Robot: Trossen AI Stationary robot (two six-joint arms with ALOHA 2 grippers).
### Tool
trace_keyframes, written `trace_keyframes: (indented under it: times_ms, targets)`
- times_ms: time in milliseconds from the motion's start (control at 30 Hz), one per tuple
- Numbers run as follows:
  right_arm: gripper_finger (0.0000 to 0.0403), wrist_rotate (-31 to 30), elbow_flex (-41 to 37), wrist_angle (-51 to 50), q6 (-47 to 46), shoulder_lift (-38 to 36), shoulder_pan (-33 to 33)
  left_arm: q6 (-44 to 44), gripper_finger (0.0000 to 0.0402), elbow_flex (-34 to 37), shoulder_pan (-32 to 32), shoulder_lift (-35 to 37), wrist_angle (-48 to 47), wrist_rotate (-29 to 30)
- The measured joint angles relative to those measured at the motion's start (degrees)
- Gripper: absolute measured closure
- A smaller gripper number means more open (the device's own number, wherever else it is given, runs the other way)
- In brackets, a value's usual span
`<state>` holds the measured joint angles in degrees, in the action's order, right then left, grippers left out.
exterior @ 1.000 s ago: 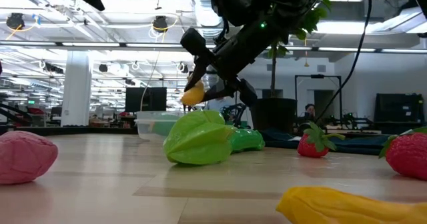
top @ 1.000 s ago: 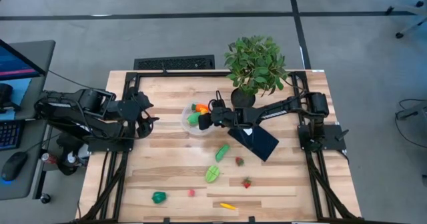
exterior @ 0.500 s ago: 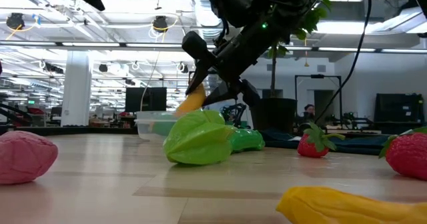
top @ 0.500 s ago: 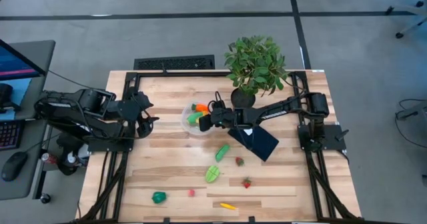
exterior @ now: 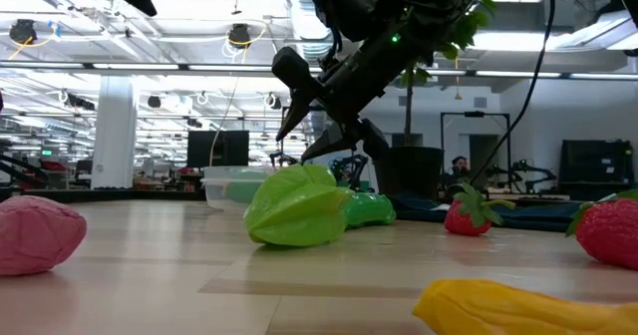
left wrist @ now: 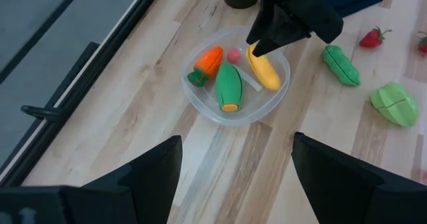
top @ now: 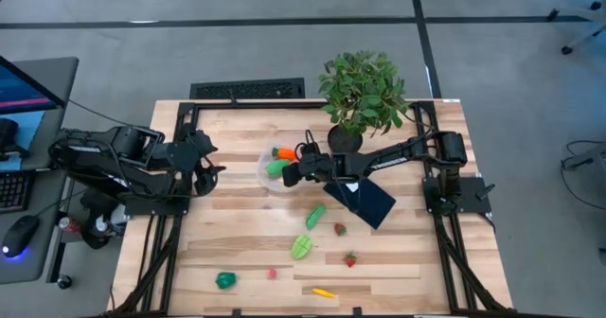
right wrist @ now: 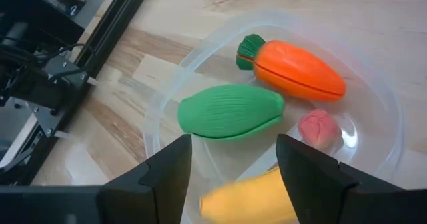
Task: Pick and placing Produce into tupperware
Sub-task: Put the green bell pepper into the transparent bin
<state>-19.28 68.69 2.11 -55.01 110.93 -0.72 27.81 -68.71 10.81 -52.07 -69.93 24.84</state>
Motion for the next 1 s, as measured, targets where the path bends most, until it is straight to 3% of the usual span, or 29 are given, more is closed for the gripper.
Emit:
trace_keyframes:
  times_ms: [333, 667, 1000]
  targets:
    - [0.0189, 4.32, 0.00, 0.01, 0.01, -0.10, 2.08, 0.04, 0.0129, 0.00, 0.01, 0.00, 0.57, -0.02]
    - [0.0188, 4.27, -0.04, -1.78, 5.89, -6.93, 4.40, -0.03, 0.0129, 0.00, 0.02, -0.04, 3.89, -0.33]
    - [0.0187, 4.25, 0.02, -16.10, 8.49, -16.22, 10.87, 0.40, 0.0129, 1.95, 1.53, -1.34, 7.98, -0.68]
